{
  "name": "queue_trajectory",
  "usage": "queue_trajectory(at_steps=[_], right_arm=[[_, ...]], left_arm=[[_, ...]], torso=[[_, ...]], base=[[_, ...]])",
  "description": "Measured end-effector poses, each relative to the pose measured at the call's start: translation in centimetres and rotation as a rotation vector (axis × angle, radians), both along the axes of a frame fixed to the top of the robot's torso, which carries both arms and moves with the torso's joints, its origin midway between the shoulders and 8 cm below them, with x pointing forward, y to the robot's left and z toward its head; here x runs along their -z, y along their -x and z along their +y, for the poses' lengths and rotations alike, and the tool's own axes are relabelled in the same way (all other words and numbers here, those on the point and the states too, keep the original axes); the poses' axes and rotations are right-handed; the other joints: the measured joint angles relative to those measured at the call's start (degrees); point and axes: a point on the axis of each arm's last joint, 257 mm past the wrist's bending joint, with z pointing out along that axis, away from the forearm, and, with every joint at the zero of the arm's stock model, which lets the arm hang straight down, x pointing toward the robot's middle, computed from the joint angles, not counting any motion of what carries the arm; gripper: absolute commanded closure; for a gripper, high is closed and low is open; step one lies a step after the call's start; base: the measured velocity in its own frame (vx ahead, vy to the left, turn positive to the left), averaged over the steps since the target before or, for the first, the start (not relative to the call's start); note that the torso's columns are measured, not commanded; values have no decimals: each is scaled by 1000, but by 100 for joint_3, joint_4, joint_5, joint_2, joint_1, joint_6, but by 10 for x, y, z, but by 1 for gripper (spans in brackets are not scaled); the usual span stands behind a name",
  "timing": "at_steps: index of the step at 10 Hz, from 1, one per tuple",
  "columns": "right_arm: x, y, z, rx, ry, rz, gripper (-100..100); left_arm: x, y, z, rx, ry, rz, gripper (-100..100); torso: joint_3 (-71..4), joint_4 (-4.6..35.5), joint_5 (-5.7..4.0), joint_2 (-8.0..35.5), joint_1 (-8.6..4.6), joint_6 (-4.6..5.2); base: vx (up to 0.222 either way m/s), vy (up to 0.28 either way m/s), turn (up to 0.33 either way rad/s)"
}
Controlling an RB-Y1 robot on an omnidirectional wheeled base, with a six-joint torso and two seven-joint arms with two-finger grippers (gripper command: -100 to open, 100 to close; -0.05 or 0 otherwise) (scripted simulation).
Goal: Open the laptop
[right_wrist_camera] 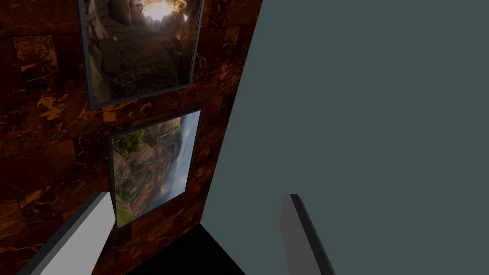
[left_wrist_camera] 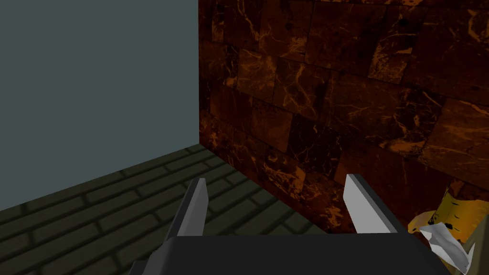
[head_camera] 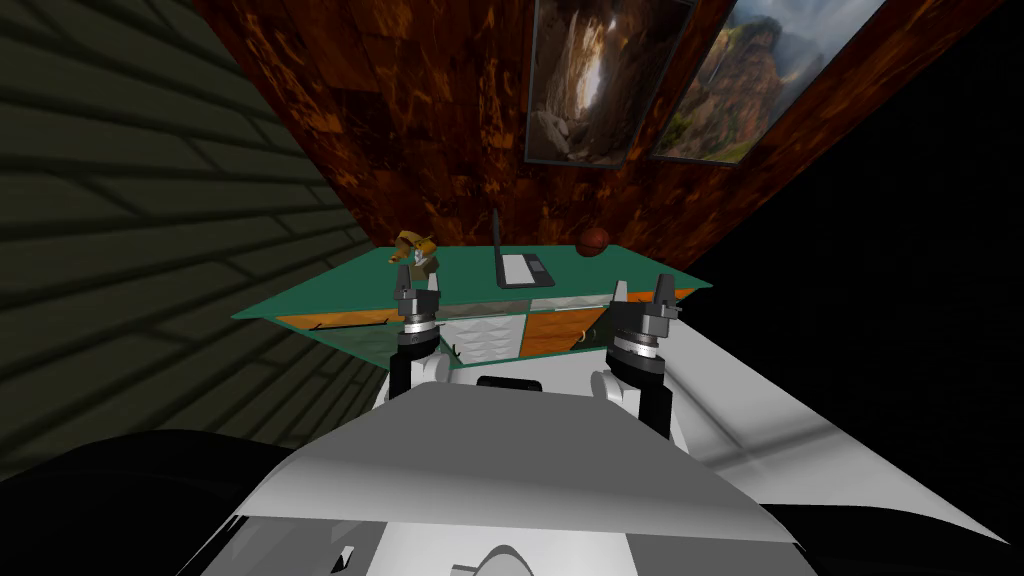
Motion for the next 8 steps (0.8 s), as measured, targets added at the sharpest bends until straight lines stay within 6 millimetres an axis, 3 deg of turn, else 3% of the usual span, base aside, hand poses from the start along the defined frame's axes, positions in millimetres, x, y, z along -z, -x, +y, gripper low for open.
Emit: queue_trajectory(at_steps=[2,8], right_arm=[[0,0,0,0,0,0,0],[0,0,0,0,0,0,0]], left_arm=[[0,0,0,0,0,0,0],[0,0,0,0,0,0,0]], torso=[[-1200,600,0,597,0,0],[-6227,3114,0,3116,0,0]], base=[[0,0,0],[0,0,0]])
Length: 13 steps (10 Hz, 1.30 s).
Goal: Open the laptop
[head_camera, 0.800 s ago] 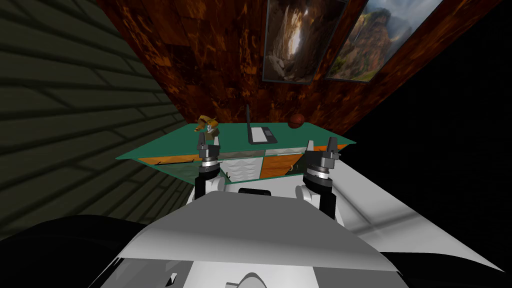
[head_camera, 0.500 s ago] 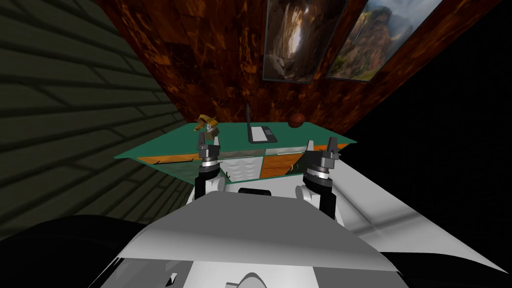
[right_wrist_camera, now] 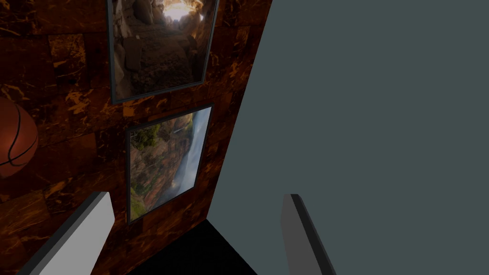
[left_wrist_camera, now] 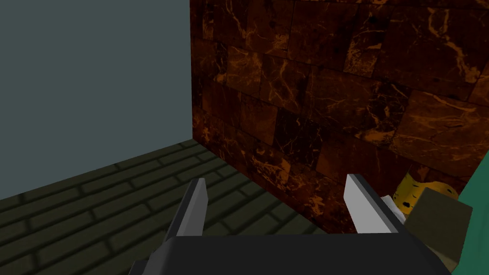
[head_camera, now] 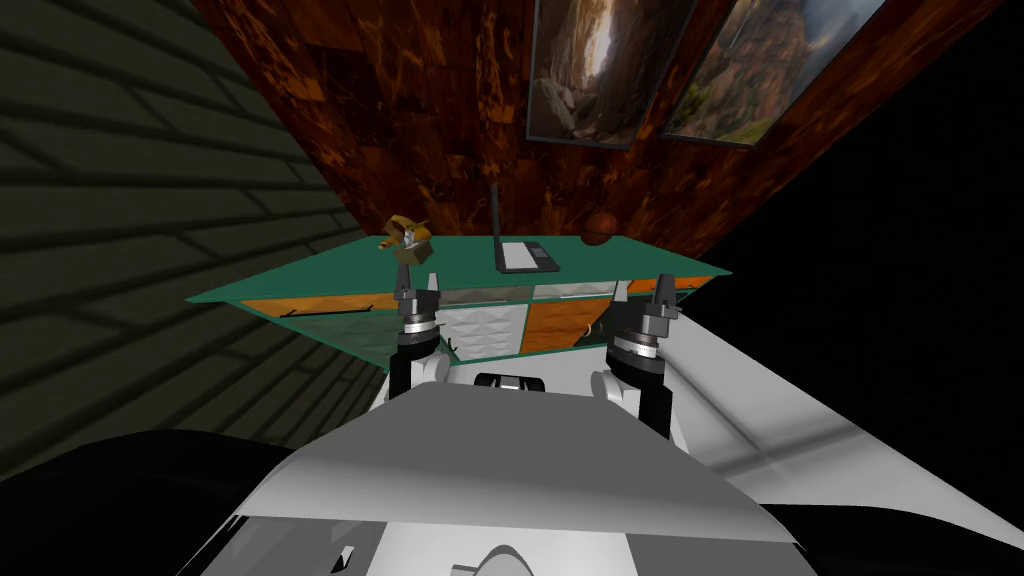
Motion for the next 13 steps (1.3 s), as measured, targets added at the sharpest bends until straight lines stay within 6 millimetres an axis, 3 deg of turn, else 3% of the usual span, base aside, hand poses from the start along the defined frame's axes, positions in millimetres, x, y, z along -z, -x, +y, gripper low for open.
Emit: queue_trajectory(at_steps=[1,2,4,13], right_arm=[[0,0,0,0,0,0,0],[0,0,0,0,0,0,0],[0,0,0,0,0,1,0],[0,0,0,0,0,1,0]], left_arm=[[0,0,0,0,0,0,0],[0,0,0,0,0,0,-100],[-2,-6,-7,35,-20,1,-100],[-15,-65,-34,218,-13,6,-100]], torso=[[-846,423,0,423,0,0],[-1692,846,0,846,0,0],[-2198,1091,-2,1094,-6,0],[-2231,1114,0,1112,-3,0]], base=[[0,0,0],[0,-12,12],[-11,-35,23],[-12,-49,22]])
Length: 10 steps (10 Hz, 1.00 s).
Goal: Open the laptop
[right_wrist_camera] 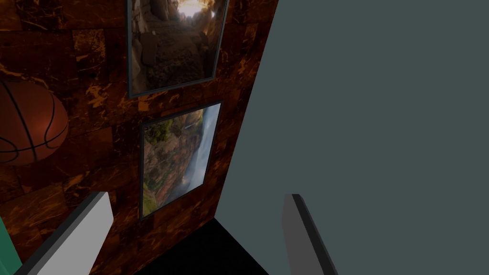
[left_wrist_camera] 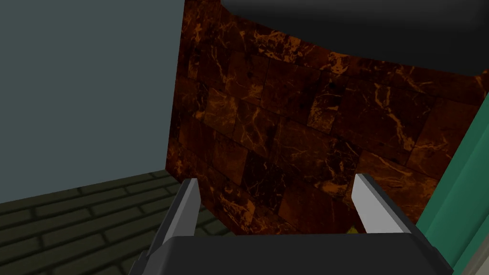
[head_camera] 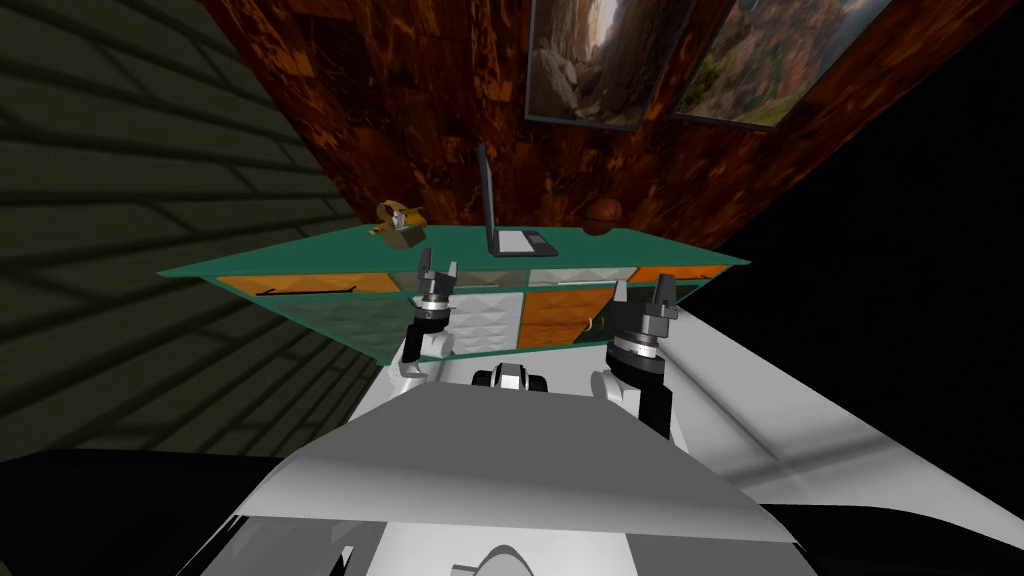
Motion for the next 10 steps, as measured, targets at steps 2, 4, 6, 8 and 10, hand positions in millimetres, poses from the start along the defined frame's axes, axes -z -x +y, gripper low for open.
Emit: queue_trajectory(at_steps=[2,4,6,8,10], right_arm=[[0,0,0,0,0,0,0],[0,0,0,0,0,0,0],[0,0,0,0,0,0,0],[0,0,0,0,0,0,0],[0,0,0,0,0,0,0]], left_arm=[[-4,-13,-5,36,8,4,-100],[-9,-25,-11,73,17,11,-100],[-14,-39,-17,111,28,17,-100],[-24,-48,-23,135,32,8,-100],[-32,-63,-30,168,40,13,-100]], torso=[[1,0,1,2,3,0],[0,0,0,0,-2,0],[0,0,0,1,-1,0],[2,1,4,2,14,0],[1,1,-1,2,0,0]], base=[[-12,-47,25],[-9,-61,25],[-12,-60,27],[-16,-34,13],[-16,-57,38]])
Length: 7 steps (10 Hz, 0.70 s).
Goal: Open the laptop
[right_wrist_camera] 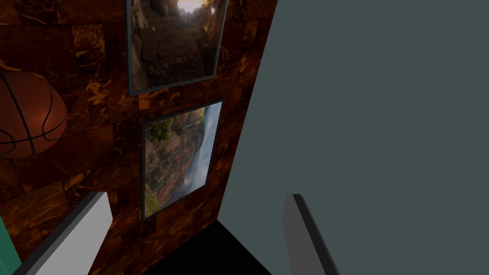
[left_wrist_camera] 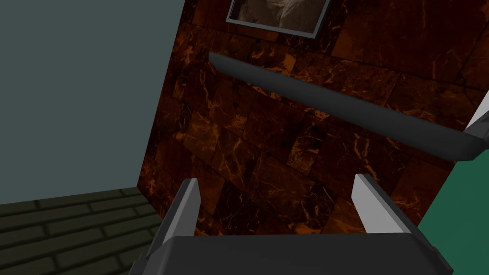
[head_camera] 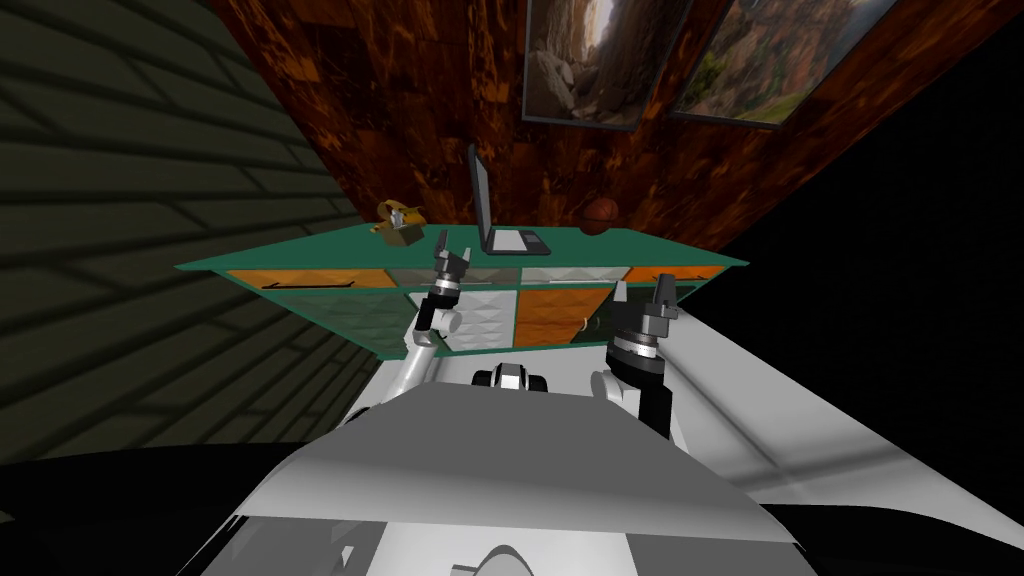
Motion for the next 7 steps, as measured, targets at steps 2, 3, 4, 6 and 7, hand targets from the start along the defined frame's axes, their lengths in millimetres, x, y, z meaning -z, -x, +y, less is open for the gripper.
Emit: queue_trajectory(at_steps=[2,3,4,6,7], right_arm=[[0,0,0,0,0,0,0],[0,0,0,0,0,0,0],[0,0,0,0,0,0,0],[0,0,0,0,0,0,0],[0,0,0,0,0,0,0]], left_arm=[[-7,-14,-6,36,10,13,-100],[-7,-24,-9,54,16,31,-100],[-12,-31,-12,70,19,31,-100],[-23,-39,-18,94,26,31,-100],[-31,-46,-21,108,29,33,-100]], torso=[[-2,-1,0,-3,0,1],[0,-1,0,0,-4,0],[0,0,1,-1,3,0],[0,-1,4,0,7,-1],[0,0,0,0,1,1]], base=[[-15,-69,26],[-14,-67,23],[-1,-22,-2],[-14,-45,35],[-13,-66,35]])
